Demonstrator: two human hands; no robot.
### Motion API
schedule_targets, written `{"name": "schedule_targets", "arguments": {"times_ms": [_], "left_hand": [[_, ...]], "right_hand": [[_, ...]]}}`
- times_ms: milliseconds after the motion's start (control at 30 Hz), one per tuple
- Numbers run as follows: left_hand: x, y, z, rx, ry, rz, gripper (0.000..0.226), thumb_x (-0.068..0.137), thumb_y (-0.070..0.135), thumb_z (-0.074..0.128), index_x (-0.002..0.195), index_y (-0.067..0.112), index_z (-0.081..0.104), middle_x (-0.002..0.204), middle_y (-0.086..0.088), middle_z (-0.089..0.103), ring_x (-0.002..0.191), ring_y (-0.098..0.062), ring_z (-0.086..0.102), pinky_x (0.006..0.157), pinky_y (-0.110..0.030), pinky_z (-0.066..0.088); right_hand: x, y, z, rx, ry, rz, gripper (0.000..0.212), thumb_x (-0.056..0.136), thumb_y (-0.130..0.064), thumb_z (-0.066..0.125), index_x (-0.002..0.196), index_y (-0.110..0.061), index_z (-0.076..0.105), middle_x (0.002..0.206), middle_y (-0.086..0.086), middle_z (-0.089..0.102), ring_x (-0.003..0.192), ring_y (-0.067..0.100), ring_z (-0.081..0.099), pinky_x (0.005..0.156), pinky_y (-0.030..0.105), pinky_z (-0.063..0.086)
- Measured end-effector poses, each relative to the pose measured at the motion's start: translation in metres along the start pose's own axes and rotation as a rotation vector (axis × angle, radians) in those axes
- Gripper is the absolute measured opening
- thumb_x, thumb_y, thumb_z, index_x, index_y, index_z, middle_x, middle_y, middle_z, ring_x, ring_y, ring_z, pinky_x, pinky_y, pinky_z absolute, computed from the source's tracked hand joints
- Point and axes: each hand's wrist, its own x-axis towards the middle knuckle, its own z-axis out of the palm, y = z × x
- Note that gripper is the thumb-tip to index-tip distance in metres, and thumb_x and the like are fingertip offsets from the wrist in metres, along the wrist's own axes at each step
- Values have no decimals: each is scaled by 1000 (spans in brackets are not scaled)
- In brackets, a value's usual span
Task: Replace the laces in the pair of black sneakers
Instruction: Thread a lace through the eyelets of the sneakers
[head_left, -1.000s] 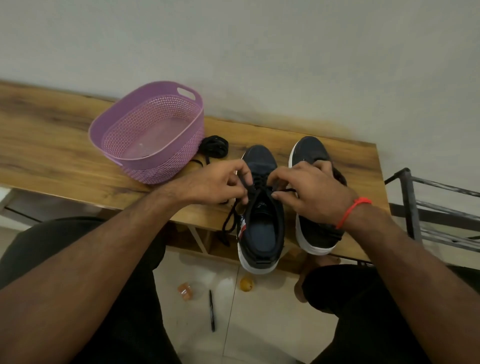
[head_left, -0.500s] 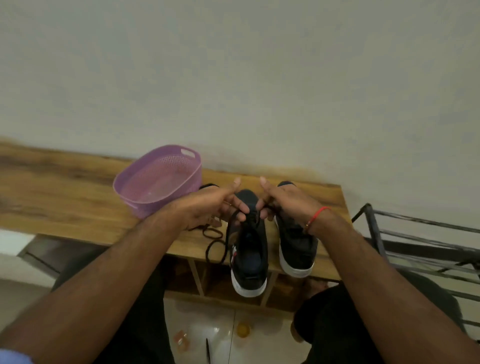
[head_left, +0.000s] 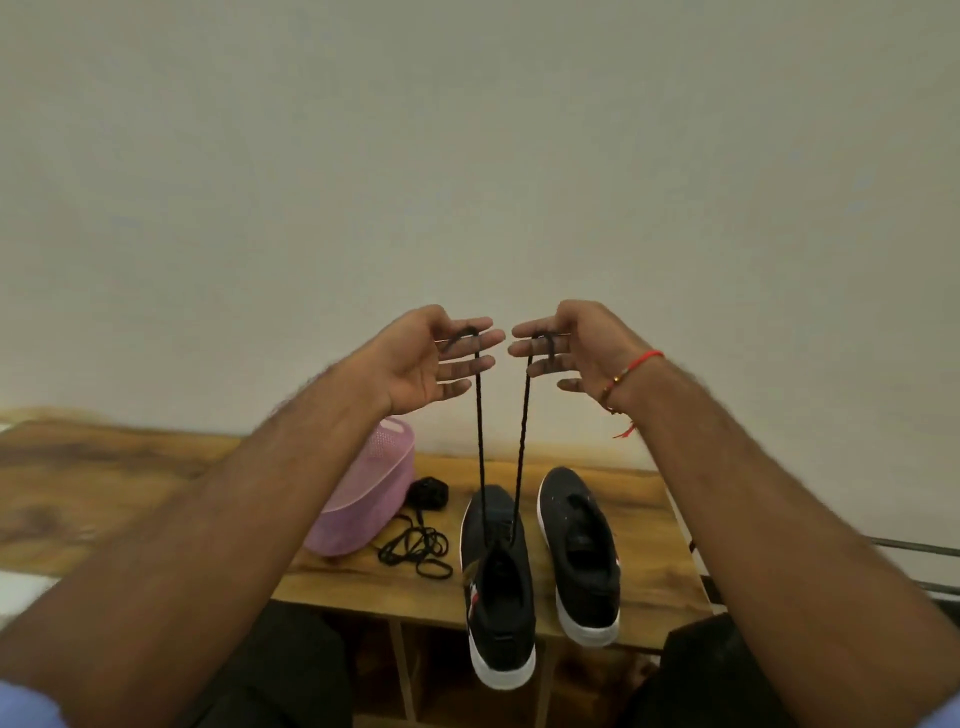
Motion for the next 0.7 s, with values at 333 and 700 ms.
{"name": "schedule_targets", "arguments": {"times_ms": [333, 700], "left_hand": [[-12, 11, 14, 228, 240, 268, 21, 95, 35, 69, 113, 25, 73, 99, 8, 78, 75, -11, 70, 70, -28, 54], [-3, 10, 30, 286, 347, 453, 17, 98, 35, 66, 109, 23, 70, 99, 8, 70, 75, -11, 53, 69, -27, 48]], "right_hand": [[-10, -15, -4, -200, 214, -316, 22, 97, -34, 62, 102, -19, 76, 79, -11, 68, 64, 4, 52, 65, 20, 40], [5, -13, 17, 72, 386, -477, 13, 91, -22, 72, 102, -20, 77, 86, -2, 75, 76, 2, 64, 75, 17, 47]]}}
